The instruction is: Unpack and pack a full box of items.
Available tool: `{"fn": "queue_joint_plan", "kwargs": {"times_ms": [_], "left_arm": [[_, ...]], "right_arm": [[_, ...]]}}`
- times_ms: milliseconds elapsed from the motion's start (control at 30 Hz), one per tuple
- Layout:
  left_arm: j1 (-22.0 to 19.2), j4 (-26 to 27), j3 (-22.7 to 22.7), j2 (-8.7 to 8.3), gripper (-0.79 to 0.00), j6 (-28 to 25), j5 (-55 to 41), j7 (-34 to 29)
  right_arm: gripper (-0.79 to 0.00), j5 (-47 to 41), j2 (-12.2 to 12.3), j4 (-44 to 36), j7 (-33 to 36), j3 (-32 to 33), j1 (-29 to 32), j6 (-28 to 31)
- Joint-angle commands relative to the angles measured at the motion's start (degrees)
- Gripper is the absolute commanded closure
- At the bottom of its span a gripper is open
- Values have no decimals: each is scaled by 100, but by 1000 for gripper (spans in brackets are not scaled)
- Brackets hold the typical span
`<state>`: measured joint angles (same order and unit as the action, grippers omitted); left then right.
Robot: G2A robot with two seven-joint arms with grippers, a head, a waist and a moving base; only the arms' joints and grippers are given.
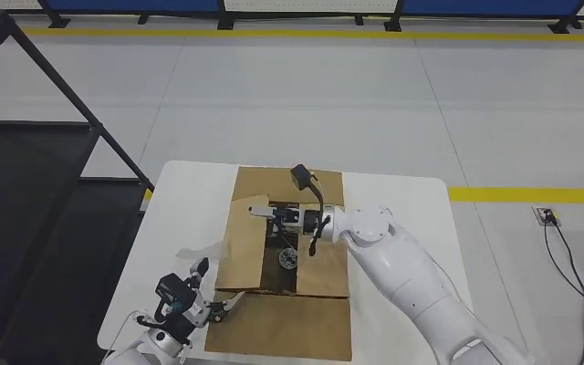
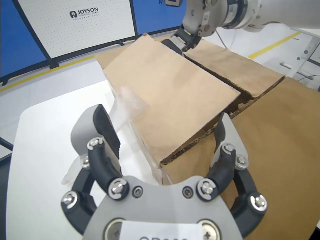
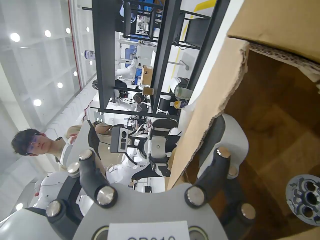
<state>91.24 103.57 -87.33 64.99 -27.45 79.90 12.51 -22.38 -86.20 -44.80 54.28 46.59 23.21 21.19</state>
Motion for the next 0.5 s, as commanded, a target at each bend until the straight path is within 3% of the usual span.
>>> {"fn": "queue_joint_plan", "kwargs": {"times_ms": [0,467], "left_arm": [[-8,47,49,0,-785,34,83,-66],[-21,200,164,83,-785,920,-437,-37]], "right_arm": [[-785,-73,-25,-46,38,6,-17,38],[-785,-344,-205,-172,136,-25,-84,257]]}}
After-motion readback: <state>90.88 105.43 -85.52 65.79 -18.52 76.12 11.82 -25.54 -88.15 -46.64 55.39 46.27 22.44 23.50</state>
